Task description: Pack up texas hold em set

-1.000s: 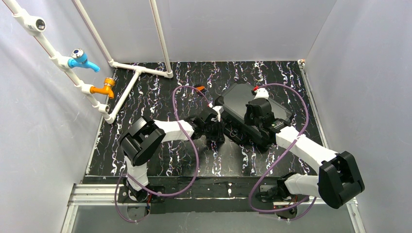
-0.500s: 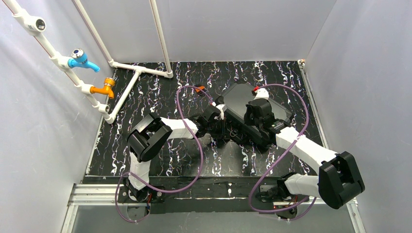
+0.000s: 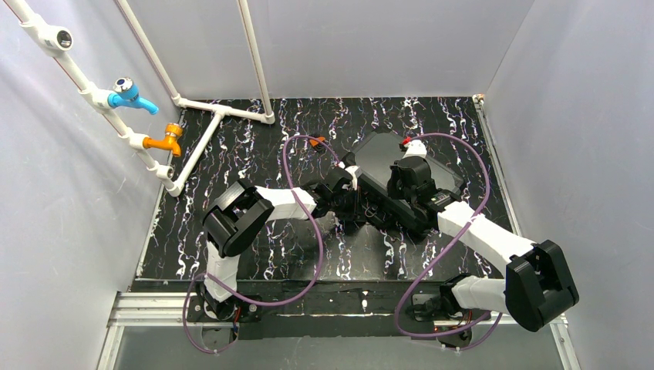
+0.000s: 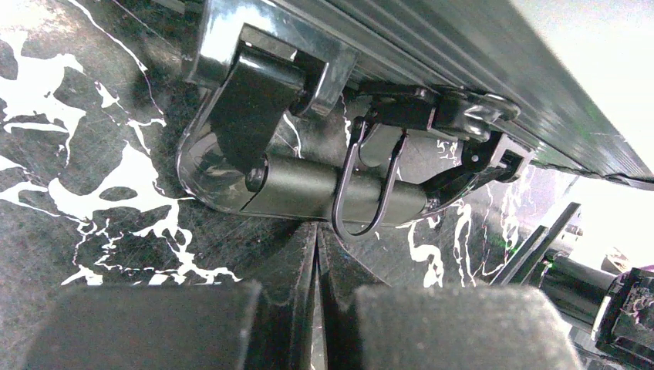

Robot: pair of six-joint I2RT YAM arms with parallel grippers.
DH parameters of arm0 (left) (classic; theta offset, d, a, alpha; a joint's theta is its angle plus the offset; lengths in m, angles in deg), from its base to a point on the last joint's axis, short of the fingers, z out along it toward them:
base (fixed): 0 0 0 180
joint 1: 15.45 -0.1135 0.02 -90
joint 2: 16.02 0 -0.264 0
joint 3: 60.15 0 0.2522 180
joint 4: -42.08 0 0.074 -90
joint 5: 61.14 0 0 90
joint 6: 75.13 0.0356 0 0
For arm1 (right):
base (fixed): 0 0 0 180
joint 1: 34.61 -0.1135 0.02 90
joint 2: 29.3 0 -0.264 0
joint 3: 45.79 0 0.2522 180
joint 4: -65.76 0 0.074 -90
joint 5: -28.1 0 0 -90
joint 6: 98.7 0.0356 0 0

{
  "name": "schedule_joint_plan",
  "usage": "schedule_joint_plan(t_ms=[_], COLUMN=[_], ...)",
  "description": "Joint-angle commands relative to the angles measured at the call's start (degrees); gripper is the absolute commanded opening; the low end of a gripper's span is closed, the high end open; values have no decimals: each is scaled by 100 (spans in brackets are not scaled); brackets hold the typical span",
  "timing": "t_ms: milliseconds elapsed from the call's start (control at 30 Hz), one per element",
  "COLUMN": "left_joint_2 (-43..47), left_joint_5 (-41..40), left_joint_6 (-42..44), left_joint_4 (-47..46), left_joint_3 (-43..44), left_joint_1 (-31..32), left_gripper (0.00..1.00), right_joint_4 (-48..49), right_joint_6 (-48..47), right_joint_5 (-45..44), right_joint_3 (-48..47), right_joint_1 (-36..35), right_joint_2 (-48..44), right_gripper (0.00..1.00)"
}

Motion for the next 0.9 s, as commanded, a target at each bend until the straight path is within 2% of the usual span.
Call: schedule_joint_plan(t_ms=[0,867], left_joint_2=[187,400], left_joint_5=[73,68], left_joint_6=[33,-29], left_joint_4=[-370,-362], left_joint_3=[334,496], left_joint_1=[98,112], left_gripper=[1,2], right_joint_4=[-952,-985], right_joint_6=[-52,-52], right_joint_5=[75,100], right_joint_3=[337,311], right_joint_1=[39,38], right_joint_2=[269,294], right_gripper=[7,6])
